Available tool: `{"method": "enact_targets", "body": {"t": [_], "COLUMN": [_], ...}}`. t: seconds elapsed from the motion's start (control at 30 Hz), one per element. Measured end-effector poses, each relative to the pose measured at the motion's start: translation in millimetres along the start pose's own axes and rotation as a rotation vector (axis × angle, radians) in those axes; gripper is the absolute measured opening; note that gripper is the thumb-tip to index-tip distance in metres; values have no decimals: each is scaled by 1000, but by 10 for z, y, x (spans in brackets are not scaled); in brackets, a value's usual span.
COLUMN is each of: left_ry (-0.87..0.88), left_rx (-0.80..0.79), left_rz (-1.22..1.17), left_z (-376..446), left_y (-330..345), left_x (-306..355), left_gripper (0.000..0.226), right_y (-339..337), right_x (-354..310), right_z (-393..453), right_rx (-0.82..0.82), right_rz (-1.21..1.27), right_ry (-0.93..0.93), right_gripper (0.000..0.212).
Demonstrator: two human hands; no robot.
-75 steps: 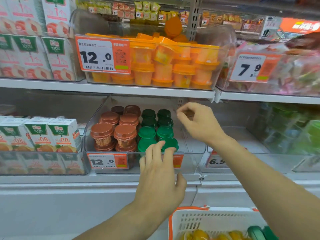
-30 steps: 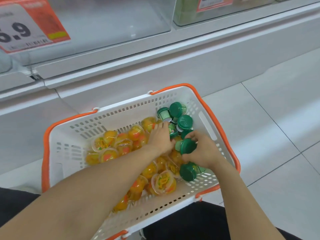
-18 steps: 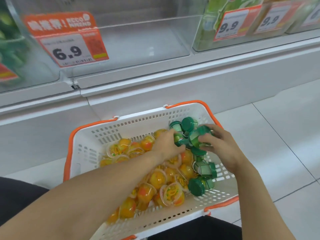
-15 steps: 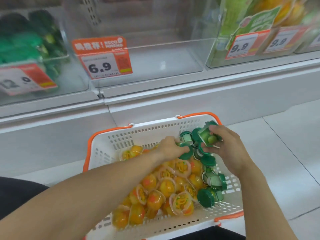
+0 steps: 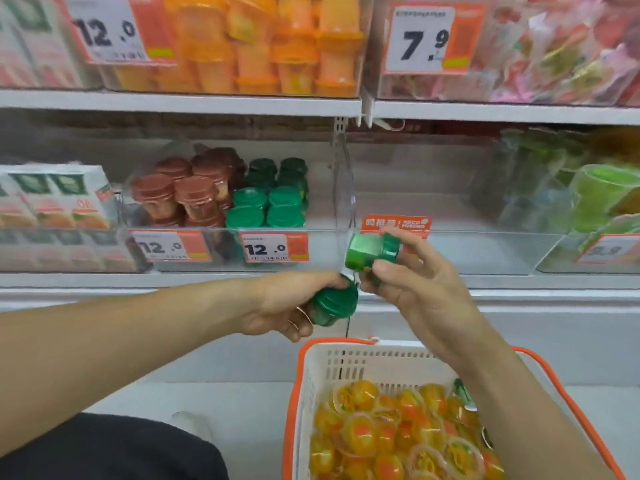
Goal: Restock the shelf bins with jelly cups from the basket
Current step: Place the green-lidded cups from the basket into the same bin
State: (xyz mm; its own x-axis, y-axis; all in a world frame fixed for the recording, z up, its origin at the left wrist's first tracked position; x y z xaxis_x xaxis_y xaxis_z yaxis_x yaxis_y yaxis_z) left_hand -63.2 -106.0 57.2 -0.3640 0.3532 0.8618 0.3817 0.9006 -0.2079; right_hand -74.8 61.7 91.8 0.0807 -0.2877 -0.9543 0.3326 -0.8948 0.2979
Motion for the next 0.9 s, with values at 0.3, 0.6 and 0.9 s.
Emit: {"method": "enact_targets", "body": {"t": [0.3,0.6,0.9], "left_ry": [92,133,125], "left_rx": [168,101,91], "left_rz": [-287,-293,-252], "left_z": [-130,-81,-61], "left_y": [-521,-591,-568], "left_x": [-68,-71,-108], "left_gripper": [36,40,37], "right_y": [853,944,988], "right_x": [-640,-287,-36], "right_z": [1226,1904,1946], "right_rx": [-69,-360,-456], "right_rz": [-1855,-2193,-2272], "right_ry": [-309,47,122], "right_gripper": [67,61,55]}}
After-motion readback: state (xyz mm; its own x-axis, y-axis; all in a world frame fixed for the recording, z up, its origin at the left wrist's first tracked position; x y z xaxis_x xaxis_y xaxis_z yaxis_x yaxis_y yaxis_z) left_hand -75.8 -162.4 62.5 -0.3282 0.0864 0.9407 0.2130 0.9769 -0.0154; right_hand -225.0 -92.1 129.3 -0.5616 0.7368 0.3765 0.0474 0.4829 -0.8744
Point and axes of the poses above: each hand's wrist, its own z-axis towards the middle knuckle, its own y-axis out of the palm, x = y × z, the point moved 6 cm from there along z, towards the middle knuckle, and after that the axes turned 6 degrees about y, right-handed, at the moved point
